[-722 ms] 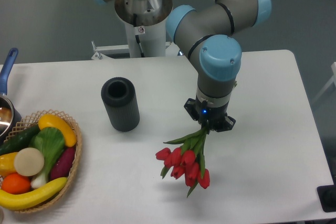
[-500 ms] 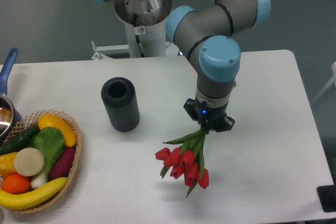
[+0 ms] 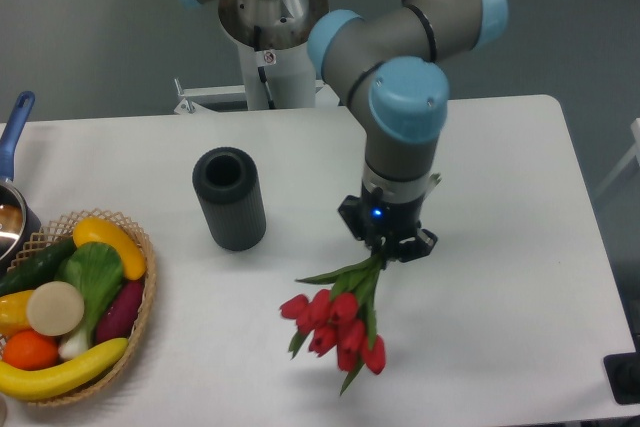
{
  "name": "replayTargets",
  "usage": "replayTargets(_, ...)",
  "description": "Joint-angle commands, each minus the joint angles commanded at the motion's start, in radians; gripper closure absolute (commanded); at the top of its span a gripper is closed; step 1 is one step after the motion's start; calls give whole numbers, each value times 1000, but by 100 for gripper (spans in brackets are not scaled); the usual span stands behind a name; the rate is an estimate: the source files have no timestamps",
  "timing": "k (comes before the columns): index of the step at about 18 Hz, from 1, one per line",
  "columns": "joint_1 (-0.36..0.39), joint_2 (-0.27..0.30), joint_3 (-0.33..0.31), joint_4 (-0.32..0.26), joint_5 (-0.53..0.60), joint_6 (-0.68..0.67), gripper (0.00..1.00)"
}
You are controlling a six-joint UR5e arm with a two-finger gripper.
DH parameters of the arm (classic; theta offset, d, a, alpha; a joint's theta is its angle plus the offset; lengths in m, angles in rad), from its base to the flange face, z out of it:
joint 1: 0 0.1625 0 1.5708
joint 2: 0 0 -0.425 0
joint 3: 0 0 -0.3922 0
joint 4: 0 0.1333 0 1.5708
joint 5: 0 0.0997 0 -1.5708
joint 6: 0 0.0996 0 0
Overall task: Insert the flowers into the vase
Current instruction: 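Carry the red tulip bunch with the gripper toward the grey vase, then raise the tulips and position their stems above the vase opening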
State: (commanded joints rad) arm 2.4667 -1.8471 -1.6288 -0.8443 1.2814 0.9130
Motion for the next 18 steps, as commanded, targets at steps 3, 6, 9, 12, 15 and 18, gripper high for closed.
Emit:
replayTargets(3, -6, 55, -45, 88, -146, -69, 100)
replayTargets(6, -6, 78, -57, 90, -322, -83, 100)
replayTargets(9, -2, 118, -88, 90, -503, -86, 100)
replayTargets(12, 21, 207, -166, 93, -678, -89, 100)
replayTargets(15, 84, 293, -258, 93, -855, -80, 100)
replayTargets(18, 113, 353, -312, 93, -899, -66, 100)
